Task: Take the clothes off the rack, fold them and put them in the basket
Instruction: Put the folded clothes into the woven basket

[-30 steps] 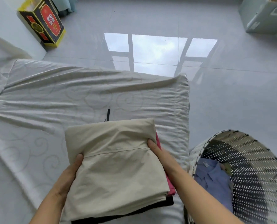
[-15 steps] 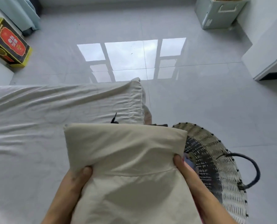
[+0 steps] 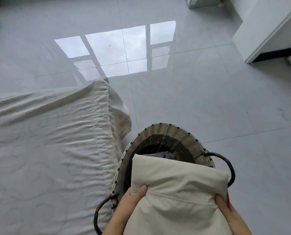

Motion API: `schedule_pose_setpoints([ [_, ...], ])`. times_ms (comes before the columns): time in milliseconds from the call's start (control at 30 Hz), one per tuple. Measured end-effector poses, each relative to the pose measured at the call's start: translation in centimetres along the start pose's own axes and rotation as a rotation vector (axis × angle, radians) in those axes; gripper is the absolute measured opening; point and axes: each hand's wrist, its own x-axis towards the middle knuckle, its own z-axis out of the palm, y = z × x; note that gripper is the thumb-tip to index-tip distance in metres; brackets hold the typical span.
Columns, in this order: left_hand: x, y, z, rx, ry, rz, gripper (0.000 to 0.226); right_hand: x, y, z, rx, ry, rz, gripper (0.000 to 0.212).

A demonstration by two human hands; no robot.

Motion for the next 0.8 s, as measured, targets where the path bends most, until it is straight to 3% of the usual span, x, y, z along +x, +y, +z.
schedule_pose_setpoints([
  [67, 1.4, -1.5, -1.0, 0.021, 0.051, -0.068, 0.066, 0.7, -0.5, 1.5, 0.009, -0.063, -0.022, 0.071],
  [167, 3.9, -3.3, -2.2, -0.054, 0.074, -0.144, 0.093, 4.1, 2.2, 3.0, 0.17, -0.18, 0.178, 0.08],
  [300, 7.8, -5.0, -1.8, -0.188, 0.076, -0.216, 0.065, 9.8, 6.5, 4.0, 0.288, -0.201, 0.349, 0.09],
  [400, 11.1, -6.3, -1.2, -0.159, 0.182, -0.223, 0.063, 13.2, 8.3, 4.5, 0.182, -0.157, 0.274, 0.089],
  [467, 13.5, -7.7, -1.2, -0.15, 0.225, -0.225, 0.074, 14.5, 8.5, 5.3, 0.117, -0.151, 0.201, 0.081],
  [600, 16.6, -10.4, -1.3, -0.124, 0.286, -0.148, 0.101, 17.2, 8.8, 6.6, 0.0, -0.085, 0.112, 0.035],
  [733, 17.7, -11.4, -0.6, -0.013, 0.32, -0.033, 0.108, 19.7, 9.4, 6.7, -0.096, -0.061, 0.077, 0.042],
  [800, 16.6, -11.2, 0.4, 0.202, 0.46, 0.051, 0.107, 19.6, 9.0, 6.7, -0.115, -0.051, 0.072, 0.043],
])
